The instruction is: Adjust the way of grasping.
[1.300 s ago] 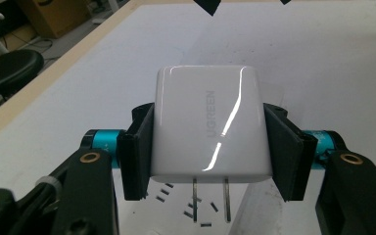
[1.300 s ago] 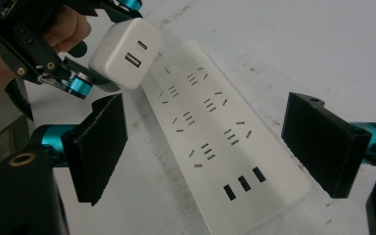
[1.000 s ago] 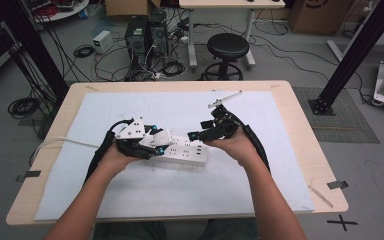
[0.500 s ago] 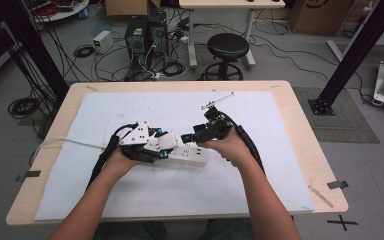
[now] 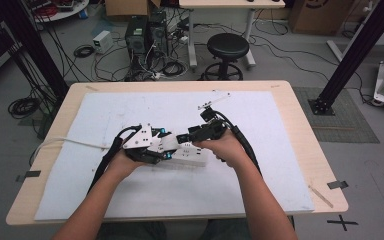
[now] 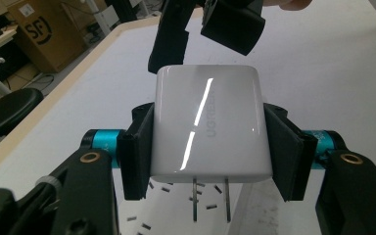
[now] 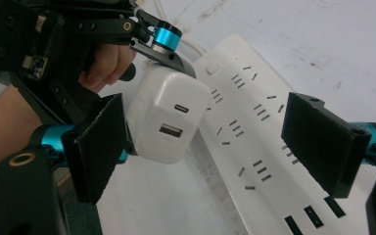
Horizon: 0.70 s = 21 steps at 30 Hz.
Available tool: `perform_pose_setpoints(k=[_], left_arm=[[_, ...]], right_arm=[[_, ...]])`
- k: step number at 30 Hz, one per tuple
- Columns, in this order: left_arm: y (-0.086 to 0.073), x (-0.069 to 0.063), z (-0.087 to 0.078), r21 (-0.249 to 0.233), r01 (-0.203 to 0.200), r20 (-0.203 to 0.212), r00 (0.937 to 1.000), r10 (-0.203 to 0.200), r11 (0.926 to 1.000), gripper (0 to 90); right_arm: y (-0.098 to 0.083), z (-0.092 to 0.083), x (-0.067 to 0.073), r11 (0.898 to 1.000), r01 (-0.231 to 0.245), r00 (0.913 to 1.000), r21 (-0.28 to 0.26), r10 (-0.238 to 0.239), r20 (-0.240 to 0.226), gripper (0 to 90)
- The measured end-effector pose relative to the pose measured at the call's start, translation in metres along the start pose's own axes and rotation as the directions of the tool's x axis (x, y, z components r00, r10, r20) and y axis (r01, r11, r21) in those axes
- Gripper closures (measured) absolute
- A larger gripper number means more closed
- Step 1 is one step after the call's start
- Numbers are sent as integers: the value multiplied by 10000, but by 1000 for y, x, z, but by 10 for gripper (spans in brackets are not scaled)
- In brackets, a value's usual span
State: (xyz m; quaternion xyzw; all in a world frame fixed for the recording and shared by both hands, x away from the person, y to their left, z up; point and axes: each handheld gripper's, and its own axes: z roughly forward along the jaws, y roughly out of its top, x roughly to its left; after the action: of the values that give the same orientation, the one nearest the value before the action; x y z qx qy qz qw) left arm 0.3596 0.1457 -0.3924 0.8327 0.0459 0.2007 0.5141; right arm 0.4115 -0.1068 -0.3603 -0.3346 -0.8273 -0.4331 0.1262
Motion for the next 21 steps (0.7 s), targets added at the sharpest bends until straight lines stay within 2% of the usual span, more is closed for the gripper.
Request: perform_pose_setpoints(k=[11,16,21], left_arm=[[3,-3,3,-117,-207,19,9998,207,9997,424],[5,-5,4,-175,-257,-23,9997,257,9995,424],[5,-5,4,-262,-258,-80,9996,256,9993,424]], right_arm=[[0,14,2,9995,-264,9979,199,275,-586,174],[1,20,1,9988,-442,9967,226,456,-672,175],[0,24,2,9983,-424,9960,403,454,-763,188]])
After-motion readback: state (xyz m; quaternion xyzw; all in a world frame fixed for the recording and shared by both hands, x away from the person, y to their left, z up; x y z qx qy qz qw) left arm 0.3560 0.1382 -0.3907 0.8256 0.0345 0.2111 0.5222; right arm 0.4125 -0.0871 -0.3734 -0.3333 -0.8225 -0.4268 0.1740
